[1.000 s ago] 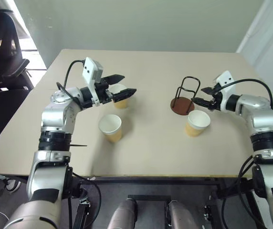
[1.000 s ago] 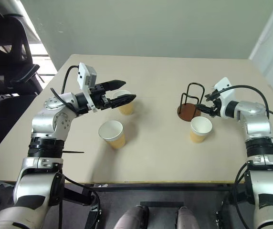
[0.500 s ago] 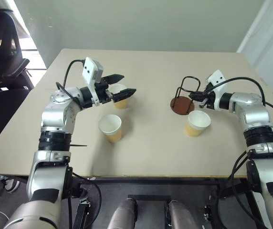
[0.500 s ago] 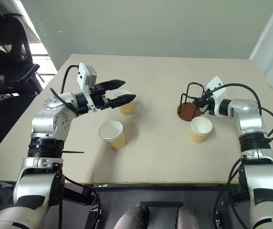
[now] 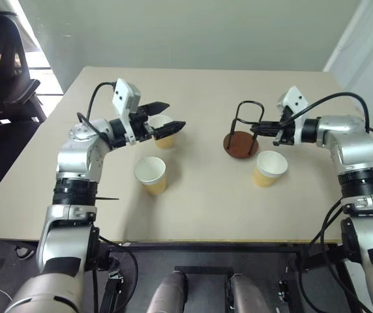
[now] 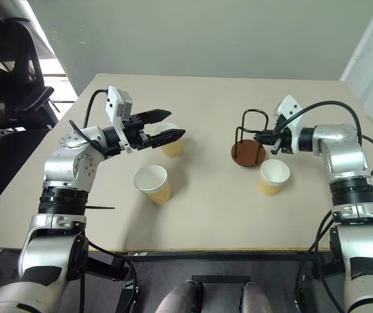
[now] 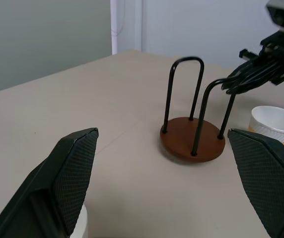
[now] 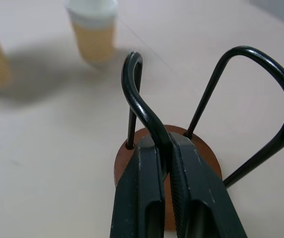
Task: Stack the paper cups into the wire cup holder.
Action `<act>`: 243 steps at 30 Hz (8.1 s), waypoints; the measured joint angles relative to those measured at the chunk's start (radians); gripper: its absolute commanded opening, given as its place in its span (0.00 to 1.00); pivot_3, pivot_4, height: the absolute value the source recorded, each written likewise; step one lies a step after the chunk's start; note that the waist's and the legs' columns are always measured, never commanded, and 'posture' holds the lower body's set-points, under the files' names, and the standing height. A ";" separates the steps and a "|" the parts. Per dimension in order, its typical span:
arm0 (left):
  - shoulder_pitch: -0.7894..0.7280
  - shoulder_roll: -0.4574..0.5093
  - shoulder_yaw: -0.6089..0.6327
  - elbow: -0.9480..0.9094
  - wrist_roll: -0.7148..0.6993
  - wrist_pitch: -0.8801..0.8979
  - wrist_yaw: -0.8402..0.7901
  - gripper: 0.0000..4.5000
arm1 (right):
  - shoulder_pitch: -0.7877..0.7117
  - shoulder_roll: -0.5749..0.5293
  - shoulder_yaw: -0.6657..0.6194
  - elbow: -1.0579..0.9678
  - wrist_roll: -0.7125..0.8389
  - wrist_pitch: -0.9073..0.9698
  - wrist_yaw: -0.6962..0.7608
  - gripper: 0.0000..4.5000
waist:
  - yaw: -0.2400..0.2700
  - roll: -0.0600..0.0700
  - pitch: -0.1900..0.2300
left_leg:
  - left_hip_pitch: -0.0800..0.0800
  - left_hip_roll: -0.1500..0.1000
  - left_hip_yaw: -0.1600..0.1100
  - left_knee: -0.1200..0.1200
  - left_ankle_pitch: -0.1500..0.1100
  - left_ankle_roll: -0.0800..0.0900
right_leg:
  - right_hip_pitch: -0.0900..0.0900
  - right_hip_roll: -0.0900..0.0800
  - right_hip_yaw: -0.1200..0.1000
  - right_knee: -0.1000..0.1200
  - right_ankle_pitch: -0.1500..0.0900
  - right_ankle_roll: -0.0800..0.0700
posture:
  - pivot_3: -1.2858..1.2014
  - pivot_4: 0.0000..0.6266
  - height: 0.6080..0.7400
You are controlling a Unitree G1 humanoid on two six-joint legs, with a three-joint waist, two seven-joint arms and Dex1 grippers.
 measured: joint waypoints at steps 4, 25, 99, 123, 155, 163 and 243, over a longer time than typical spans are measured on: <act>-0.006 -0.001 -0.002 0.009 0.001 -0.002 -0.001 1.00 | 0.000 0.008 0.002 -0.097 0.025 0.053 0.002 0.00 | 0.000 0.000 0.000 | 0.000 0.000 0.000 0.000 0.000 0.001 | 0.000 0.000 0.000 0.000 0.000 0.000 | 0.52 0.24 1.00; -0.036 -0.009 -0.021 0.072 0.024 -0.020 -0.042 1.00 | 0.287 -0.077 0.065 -0.704 0.182 0.362 -0.033 0.00 | 0.002 0.000 0.000 | 0.000 0.000 0.000 0.000 0.006 0.005 | 0.001 0.001 0.000 0.001 -0.001 0.000 | 0.52 0.24 1.00; -0.008 0.726 -0.360 -0.318 -0.335 0.104 -0.557 1.00 | 0.351 -0.142 0.161 -0.728 0.239 0.217 0.014 0.13 | -0.009 -0.002 -0.001 | -0.009 0.003 -0.002 0.000 0.001 -0.003 | -0.013 0.003 0.000 0.007 -0.006 -0.008 | 0.52 0.24 1.00; -0.081 0.610 -0.360 -0.322 -0.302 0.170 -0.559 1.00 | 0.287 -0.241 0.026 -0.730 0.310 0.254 0.028 0.72 | -0.008 -0.002 -0.001 | -0.009 0.002 -0.001 0.000 0.002 -0.002 | -0.012 0.003 0.000 0.007 -0.006 -0.008 | 0.52 0.24 1.00; -0.349 0.308 -0.400 0.483 0.490 -0.740 -0.318 1.00 | 0.125 -0.326 -0.068 -0.730 0.449 0.359 -0.002 0.72 | -0.006 -0.002 -0.001 | -0.013 0.000 0.000 0.000 0.004 0.008 | -0.013 0.001 -0.001 0.003 -0.007 0.001 | 0.52 0.24 1.00; -0.351 0.266 -0.415 0.606 0.596 -0.828 -0.295 1.00 | 0.102 -0.340 -0.067 -0.725 0.448 0.318 0.012 0.72 | -0.003 -0.002 -0.001 | -0.014 -0.001 -0.001 0.002 0.004 0.009 | -0.013 0.000 -0.002 0.003 -0.005 0.002 | 0.52 0.24 1.00; -0.631 0.057 -0.465 0.881 0.808 -0.883 -0.411 0.00 | 0.179 -0.471 -0.092 -0.615 0.404 0.187 0.096 0.73 | 0.008 -0.003 0.000 | -0.028 -0.006 0.000 0.018 0.006 0.013 | -0.021 -0.003 0.002 0.007 0.003 0.011 | 0.52 0.24 1.00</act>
